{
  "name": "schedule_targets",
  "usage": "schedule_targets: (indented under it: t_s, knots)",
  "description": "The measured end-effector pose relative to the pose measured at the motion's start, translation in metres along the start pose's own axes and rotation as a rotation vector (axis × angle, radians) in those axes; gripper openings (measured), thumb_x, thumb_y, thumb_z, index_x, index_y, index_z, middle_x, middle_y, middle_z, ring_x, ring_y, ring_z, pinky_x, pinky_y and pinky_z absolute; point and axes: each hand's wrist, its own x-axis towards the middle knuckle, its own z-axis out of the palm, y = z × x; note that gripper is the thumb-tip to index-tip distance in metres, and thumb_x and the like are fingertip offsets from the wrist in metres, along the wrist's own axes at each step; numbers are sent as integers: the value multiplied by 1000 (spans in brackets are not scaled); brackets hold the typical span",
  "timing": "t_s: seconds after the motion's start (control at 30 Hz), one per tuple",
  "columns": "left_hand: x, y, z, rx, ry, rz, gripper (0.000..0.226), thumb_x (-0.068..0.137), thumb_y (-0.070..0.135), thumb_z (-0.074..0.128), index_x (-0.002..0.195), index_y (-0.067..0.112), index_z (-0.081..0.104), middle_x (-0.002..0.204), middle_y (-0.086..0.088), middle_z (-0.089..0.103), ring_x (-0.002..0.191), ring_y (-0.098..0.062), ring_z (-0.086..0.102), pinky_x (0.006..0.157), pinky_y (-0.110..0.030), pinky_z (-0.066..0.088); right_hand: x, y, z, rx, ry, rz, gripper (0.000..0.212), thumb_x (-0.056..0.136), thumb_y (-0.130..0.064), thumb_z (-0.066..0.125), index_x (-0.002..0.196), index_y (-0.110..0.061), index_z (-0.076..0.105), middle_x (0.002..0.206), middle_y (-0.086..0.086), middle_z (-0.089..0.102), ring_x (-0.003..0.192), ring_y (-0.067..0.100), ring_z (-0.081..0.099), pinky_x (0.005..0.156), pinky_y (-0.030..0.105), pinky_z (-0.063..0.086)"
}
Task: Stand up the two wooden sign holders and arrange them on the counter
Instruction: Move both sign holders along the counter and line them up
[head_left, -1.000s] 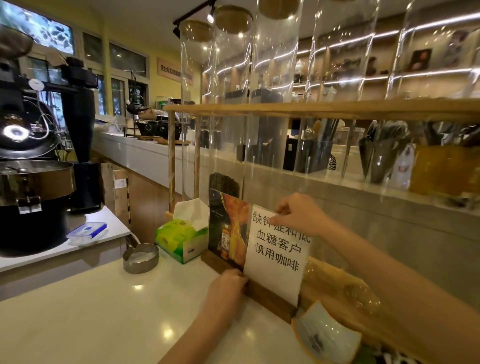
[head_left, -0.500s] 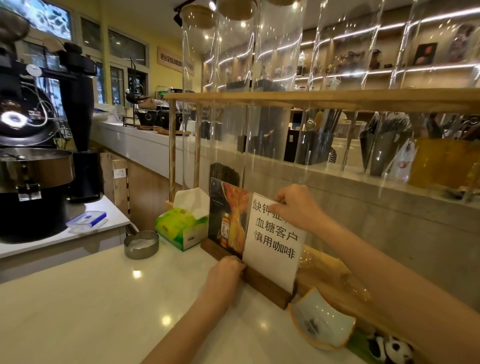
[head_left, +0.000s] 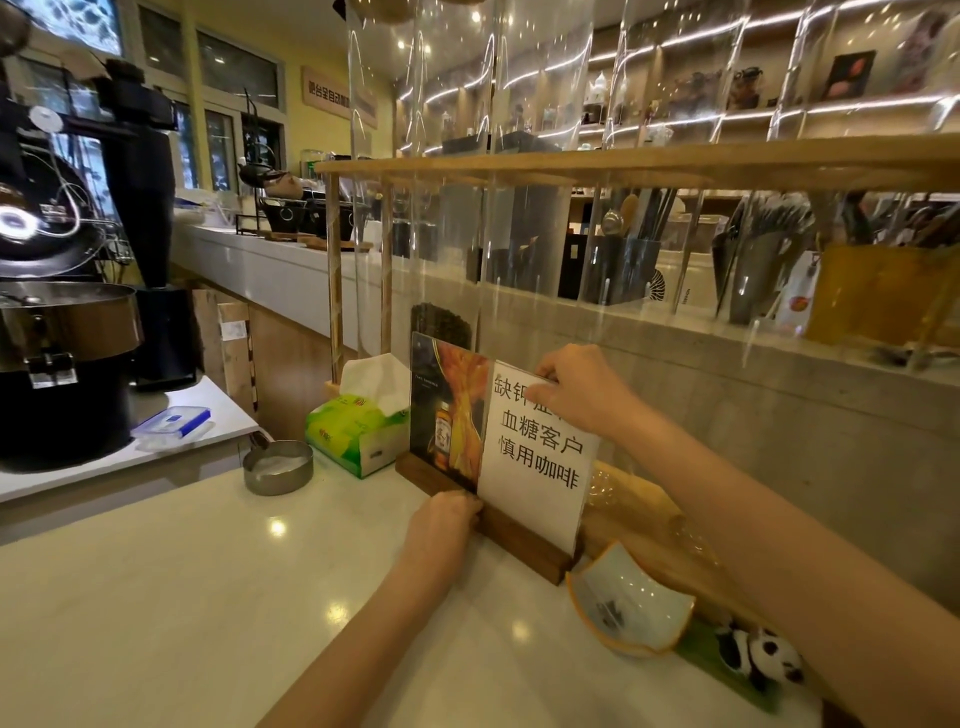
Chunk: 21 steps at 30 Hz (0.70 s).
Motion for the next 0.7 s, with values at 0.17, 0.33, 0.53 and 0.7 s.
schedule_targets:
  t_s: [0.17, 0.33, 0.53, 0.7]
  knots:
    - [1, -2, -1, -4, -31, -31, 32, 93, 17, 40, 119, 15, 58, 123, -5, 61, 116, -18, 54, 98, -30, 43, -2, -6, -5, -61, -45, -8, 18, 83, -19, 62, 86, -1, 66, 85, 13, 69, 73, 23, 64, 63, 34, 54]
    - [3, 3, -8, 51, -138, -68, 32, 94, 21, 38, 115, 12, 60, 120, -7, 62, 111, -23, 57, 94, -33, 46, -3, -21, -9, -338, -59, -10, 19, 85, -22, 58, 85, -4, 61, 77, 8, 64, 66, 22, 58, 57, 33, 48]
    - [-7, 4, -30, -193, -257, -115, 38, 90, 29, 48, 123, 11, 54, 129, -10, 56, 119, -25, 51, 99, -34, 41, -16, -32, -4, -577, -28, -7, 17, 91, -19, 44, 88, -8, 56, 88, 10, 67, 59, 20, 48, 48, 28, 32]
    - [-31, -10, -61, -281, -146, -138, 44, 88, 31, 51, 129, 15, 48, 134, -8, 53, 121, -21, 50, 103, -32, 41, -32, -33, 10, -279, 154, -152, 47, 90, -24, 49, 133, -10, 37, 136, 14, 48, 127, 28, 40, 108, 44, 27]
